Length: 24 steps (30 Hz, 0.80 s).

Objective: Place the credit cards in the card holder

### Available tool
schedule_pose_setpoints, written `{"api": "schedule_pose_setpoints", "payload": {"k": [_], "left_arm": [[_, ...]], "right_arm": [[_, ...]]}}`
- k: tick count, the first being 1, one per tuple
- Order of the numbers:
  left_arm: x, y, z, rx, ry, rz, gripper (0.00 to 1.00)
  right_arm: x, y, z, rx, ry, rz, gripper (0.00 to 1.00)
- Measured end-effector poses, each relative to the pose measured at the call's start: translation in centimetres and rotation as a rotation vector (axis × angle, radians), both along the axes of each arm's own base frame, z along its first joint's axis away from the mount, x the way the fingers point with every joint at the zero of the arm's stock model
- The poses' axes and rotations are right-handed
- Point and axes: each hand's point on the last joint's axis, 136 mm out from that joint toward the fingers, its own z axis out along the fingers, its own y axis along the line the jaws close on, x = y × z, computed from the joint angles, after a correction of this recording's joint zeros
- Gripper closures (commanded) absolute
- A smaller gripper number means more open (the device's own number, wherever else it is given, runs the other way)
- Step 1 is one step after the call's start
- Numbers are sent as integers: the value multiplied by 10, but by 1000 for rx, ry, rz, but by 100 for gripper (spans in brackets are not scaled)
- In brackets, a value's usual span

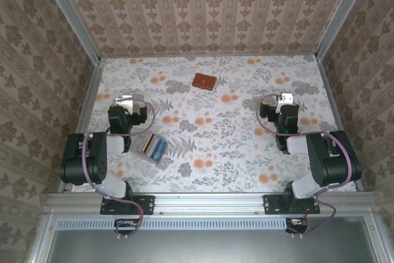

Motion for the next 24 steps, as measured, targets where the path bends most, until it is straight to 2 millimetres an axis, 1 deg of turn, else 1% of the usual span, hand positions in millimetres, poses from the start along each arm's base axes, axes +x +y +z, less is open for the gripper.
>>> {"api": "schedule_pose_setpoints", "payload": {"k": [6,19,24], "left_arm": [[0,0,0,0,0,0,0],[0,0,0,-1,0,0,0],[0,2,1,-9,-1,0,0]], "right_arm": [[0,4,-1,8,4,21,0],[0,4,-1,10,4,25,0],[0,1,-1,14,3,11,0]]}}
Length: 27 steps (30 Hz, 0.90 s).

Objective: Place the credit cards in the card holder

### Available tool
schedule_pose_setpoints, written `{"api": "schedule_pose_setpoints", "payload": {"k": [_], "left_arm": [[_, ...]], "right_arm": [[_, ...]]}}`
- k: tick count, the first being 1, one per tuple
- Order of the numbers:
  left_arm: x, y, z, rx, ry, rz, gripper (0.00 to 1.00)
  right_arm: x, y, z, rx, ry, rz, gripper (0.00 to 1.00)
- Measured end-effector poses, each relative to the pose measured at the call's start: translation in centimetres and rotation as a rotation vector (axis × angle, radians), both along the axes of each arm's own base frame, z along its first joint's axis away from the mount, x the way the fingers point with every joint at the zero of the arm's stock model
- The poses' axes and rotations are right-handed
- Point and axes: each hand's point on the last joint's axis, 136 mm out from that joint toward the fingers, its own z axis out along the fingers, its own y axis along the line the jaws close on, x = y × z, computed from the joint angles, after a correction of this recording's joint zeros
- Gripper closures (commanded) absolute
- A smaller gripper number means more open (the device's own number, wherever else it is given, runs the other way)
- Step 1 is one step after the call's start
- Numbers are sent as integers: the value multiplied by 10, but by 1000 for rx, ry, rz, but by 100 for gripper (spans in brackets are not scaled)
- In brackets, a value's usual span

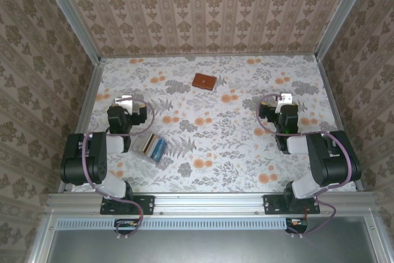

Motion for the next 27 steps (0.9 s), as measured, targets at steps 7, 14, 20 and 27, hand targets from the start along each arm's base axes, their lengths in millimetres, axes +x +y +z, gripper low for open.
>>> {"api": "schedule_pose_setpoints", "payload": {"k": [7,14,20,27], "left_arm": [[-16,2,92,-62,-36,94,0],[-58,11,177,-490,-86,252,0],[-126,0,77,-661,384,474,0],[-208,6,40,-662,701,756,3]], "right_arm": [[-16,-20,54,44,-43,-109,0],[-15,-7,154,224,-226,-72,7],[-9,80,132,278,-18,245,12],[-50,191,98,172,201,642,18]]}}
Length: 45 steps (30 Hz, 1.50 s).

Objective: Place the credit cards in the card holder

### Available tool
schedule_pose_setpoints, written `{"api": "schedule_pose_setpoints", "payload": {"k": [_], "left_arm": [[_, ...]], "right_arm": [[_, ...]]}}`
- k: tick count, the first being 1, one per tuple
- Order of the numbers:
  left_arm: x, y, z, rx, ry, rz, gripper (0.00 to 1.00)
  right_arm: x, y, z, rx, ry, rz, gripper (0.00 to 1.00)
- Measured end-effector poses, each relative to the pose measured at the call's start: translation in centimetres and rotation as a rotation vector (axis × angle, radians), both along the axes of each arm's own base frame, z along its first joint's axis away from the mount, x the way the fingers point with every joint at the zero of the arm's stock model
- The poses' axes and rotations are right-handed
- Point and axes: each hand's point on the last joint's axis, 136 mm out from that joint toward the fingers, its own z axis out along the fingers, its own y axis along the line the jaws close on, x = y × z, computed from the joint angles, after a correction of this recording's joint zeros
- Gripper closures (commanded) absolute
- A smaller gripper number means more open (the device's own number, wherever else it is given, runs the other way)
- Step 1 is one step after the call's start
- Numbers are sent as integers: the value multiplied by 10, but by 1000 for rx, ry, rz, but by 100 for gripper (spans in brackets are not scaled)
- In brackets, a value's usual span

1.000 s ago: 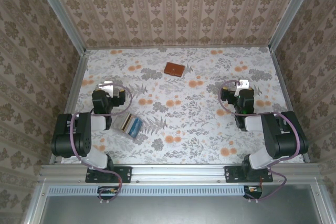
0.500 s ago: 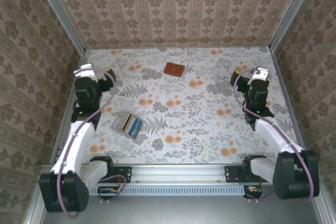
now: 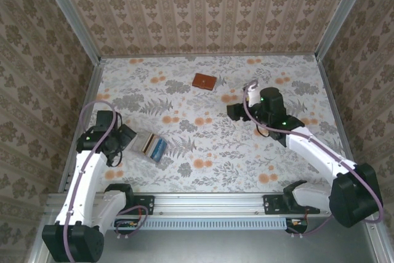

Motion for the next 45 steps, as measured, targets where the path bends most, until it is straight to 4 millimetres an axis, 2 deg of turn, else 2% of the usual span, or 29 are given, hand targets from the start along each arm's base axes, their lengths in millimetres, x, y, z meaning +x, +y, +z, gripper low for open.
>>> {"api": "schedule_pose_setpoints", "payload": {"k": [3,9,11,13,16,20,23,27,36,38,40,43,45], "left_arm": [[-9,-9,-8,-64,44,33,16],[-15,-24,-35,-139,160,80,26],[-11,-27,-42,-147,188,89,32],[-8,-27,-49,-143,219,93,48],[-5,-27,-59,-131,262,93,54],[1,-27,-66,-132,261,97,69],[1,-26,-68,-118,269,98,74],[7,-26,-65,-110,228,80,100],[18,-33,-63,-137,148,13,100],[22,-38,-62,-137,144,-33,100],[29,-50,-58,-123,142,-122,100],[48,-79,-47,-97,137,-302,100],[65,-100,-39,-81,120,-409,100]], "right_arm": [[-6,13,-11,-34,33,58,23],[-12,26,-17,-73,56,116,22],[-14,28,-18,-82,56,127,22],[-15,29,-18,-89,60,133,22],[-16,28,-17,-96,53,133,21],[-16,25,-16,-111,45,125,22],[-16,24,-13,-110,37,122,22],[-16,25,-11,-107,32,125,23],[-10,30,2,-50,12,99,21],[-8,30,5,-34,8,82,15],[-6,28,6,-25,11,58,12],[-2,23,7,-17,17,14,10],[1,18,7,-21,15,-27,1]]}}
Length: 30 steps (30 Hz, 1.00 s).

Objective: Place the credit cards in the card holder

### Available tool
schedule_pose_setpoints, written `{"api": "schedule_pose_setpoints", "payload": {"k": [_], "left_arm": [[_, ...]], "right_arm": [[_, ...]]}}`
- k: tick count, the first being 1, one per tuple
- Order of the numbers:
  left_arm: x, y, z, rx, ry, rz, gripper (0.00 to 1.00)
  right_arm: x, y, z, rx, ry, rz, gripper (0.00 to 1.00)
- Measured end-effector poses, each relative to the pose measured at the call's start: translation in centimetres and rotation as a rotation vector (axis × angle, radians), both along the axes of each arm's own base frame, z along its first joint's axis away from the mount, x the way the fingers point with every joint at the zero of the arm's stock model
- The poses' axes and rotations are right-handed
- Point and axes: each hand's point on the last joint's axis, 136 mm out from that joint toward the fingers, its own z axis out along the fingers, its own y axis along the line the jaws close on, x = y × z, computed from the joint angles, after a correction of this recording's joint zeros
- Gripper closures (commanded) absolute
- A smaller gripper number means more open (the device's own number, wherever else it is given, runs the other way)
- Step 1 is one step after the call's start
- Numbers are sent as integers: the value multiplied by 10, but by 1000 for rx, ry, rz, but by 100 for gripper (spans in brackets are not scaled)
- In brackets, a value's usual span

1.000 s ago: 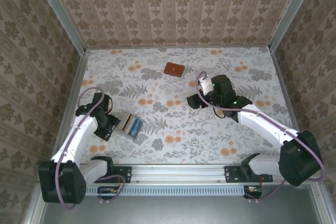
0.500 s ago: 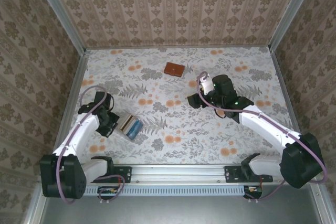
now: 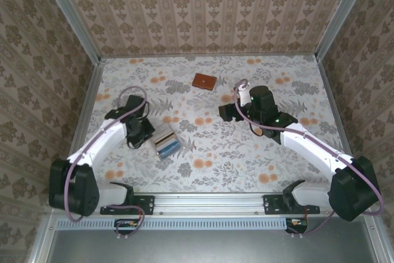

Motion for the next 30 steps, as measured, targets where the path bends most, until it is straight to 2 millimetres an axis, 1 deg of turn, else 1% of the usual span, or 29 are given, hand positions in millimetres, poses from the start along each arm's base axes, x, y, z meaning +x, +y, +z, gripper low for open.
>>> {"api": "schedule_pose_setpoints", "payload": {"k": [3,6,9,11,14,16,22,27,30], "left_arm": [[21,-25,10,-3,-41,-102,100],[41,-48,17,-22,-50,-156,100],[60,-74,17,-68,-56,-164,100],[65,-92,12,-113,-53,-148,100],[65,-121,3,-184,-25,-80,100],[61,-136,0,-215,-8,-15,100],[48,-191,3,-323,12,164,100],[45,-236,7,-413,18,271,100],[48,-254,1,-467,30,335,100]], "right_arm": [[6,-11,-1,-7,3,-82,0],[13,-26,-1,0,8,-185,0],[15,-41,-6,16,47,-264,0],[15,-51,-10,19,85,-311,0],[12,-63,-17,33,132,-363,0],[10,-70,-19,43,157,-393,0],[6,-84,-11,99,161,-451,1],[7,-93,-14,118,176,-493,2],[7,-97,-18,136,196,-521,3]]}}
